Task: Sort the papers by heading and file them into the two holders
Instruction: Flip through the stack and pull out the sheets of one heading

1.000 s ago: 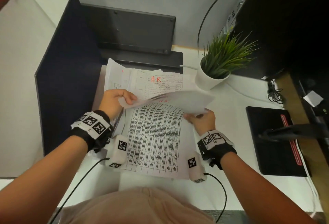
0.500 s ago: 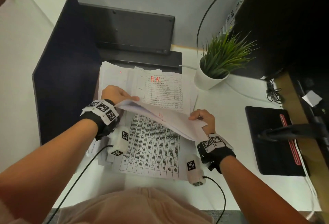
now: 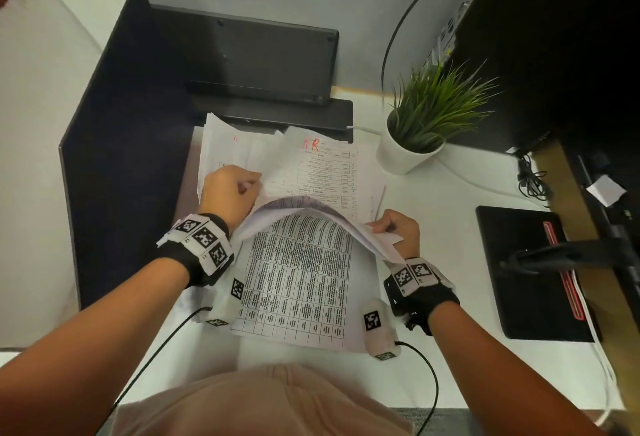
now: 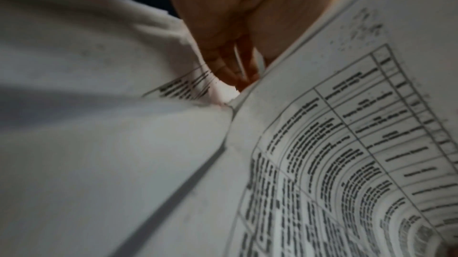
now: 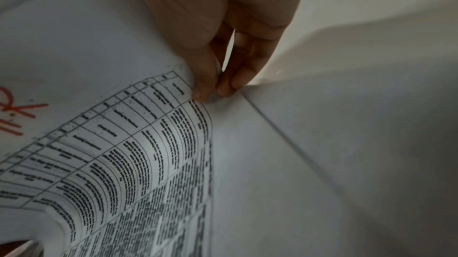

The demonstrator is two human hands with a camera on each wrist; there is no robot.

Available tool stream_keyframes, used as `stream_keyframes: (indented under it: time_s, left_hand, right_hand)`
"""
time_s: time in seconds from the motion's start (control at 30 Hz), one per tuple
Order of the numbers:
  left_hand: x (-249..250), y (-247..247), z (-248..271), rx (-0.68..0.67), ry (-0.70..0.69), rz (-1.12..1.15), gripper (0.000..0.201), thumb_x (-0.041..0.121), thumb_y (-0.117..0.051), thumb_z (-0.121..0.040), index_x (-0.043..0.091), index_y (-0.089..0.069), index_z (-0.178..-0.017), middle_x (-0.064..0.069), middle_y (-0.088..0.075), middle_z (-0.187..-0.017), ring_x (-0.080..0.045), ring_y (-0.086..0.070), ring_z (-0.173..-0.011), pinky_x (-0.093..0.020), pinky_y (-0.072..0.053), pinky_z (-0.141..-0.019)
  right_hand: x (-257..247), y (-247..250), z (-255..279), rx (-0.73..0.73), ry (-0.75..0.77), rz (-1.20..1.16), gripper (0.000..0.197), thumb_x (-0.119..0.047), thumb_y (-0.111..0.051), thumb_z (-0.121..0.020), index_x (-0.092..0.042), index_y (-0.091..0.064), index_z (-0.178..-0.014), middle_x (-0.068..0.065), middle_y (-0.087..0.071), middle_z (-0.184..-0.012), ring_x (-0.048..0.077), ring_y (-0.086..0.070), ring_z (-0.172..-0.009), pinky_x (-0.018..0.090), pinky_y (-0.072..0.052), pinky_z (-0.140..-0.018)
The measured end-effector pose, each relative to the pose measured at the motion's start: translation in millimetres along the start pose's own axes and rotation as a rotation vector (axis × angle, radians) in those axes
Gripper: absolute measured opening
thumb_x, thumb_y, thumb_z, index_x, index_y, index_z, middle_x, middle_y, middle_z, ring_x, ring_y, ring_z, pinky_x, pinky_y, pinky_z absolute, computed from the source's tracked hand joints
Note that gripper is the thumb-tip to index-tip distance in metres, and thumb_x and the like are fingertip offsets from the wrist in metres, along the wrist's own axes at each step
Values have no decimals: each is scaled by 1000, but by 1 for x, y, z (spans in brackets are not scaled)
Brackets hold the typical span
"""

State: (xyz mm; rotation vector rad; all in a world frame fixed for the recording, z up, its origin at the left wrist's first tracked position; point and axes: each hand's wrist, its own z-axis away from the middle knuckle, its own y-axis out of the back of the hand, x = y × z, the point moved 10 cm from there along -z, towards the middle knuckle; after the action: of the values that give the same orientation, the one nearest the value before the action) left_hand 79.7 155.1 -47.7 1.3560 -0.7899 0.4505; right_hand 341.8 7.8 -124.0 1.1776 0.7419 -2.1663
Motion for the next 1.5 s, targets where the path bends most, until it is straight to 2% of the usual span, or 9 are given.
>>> stream_keyframes:
  time_s: [0.13, 0.23, 0.43, 0.57, 0.73, 0.87, 1.07, 1.27, 1.5]
  left_hand:
    - [-9, -1, 11, 15, 57, 193, 8, 6, -60, -84, 5, -68, -84, -12, -65, -78, -22, -58, -71, -31, -50, -70]
    - [-18, -7, 13, -27, 110, 272, 19, -1, -55, -84, 6, -56, -66, -14, -57, -66, -21, -51, -64, -27, -43, -60]
    - [-10, -14, 19, -127, 48, 369, 17, -2, -57, -87, 10, -67, -93, -3, -67, -88, -16, -62, -84, -23, -49, -75]
    - [-12, -13, 19, -120, 49, 367, 25, -5, -51, -88, 16, -65, -88, -1, -65, -84, -10, -60, -75, -18, -46, -65]
    - [-24, -23, 21, -206, 333, 629, 25, 31, -40, -96, 19, -59, -86, -2, -61, -86, -22, -56, -77, -30, -42, -67]
    - [-7, -24, 28, -303, 320, 639, 43, 64, -33, -88, 35, -60, -104, 13, -67, -102, -8, -62, -95, -27, -47, -79]
    - [33, -1, 27, -211, 0, 389, 36, 14, -59, -89, 9, -55, -124, 2, -63, -118, -2, -61, -101, -9, -47, -75]
    - [91, 71, 31, 103, -288, 605, 30, 15, -62, -88, 38, -56, -107, 28, -65, -100, 8, -61, -100, -7, -47, -80]
    - [72, 60, 38, 142, -151, 625, 35, 18, -66, -84, 6, -60, -117, 15, -64, -100, 11, -62, -90, -10, -52, -76]
  right_hand:
    - [-15, -3, 5, -26, 211, 334, 39, 29, -49, -73, -7, -45, -56, -2, -49, -46, -3, -47, -41, 8, -41, -42]
    - [-18, -3, 11, 28, 251, 473, 34, 16, -73, -63, 0, -54, -86, 12, -61, -82, 15, -61, -73, 18, -55, -64]
    - [-16, 0, 9, 34, 208, 470, 69, 9, -79, -62, -8, -49, -122, 0, -65, -104, 13, -66, -91, 30, -54, -81]
    - [-15, 0, 8, 48, 168, 608, 34, -4, -81, -66, 1, -66, -96, 12, -69, -92, 28, -67, -89, 30, -54, -76]
    - [-31, -12, 17, 57, 287, 713, 25, -27, -69, -82, -24, -49, -67, -10, -48, -74, 1, -44, -64, 4, -35, -53]
    - [-42, -24, 23, 12, 305, 488, 26, -19, -53, -93, -11, -57, -118, -5, -58, -107, 7, -53, -95, -6, -38, -60]
    - [-91, -37, 47, 31, 418, 351, 30, -23, -56, -92, -14, -56, -120, -6, -61, -107, 11, -59, -103, 0, -46, -68]
    - [-169, -72, 92, -103, 642, 118, 22, -17, -57, -91, -29, -53, -109, -16, -62, -108, -3, -61, -104, 12, -50, -86]
    - [-160, -91, 102, -167, 608, 151, 30, -5, -60, -87, -2, -54, -116, -6, -63, -99, -9, -64, -80, 11, -53, -72]
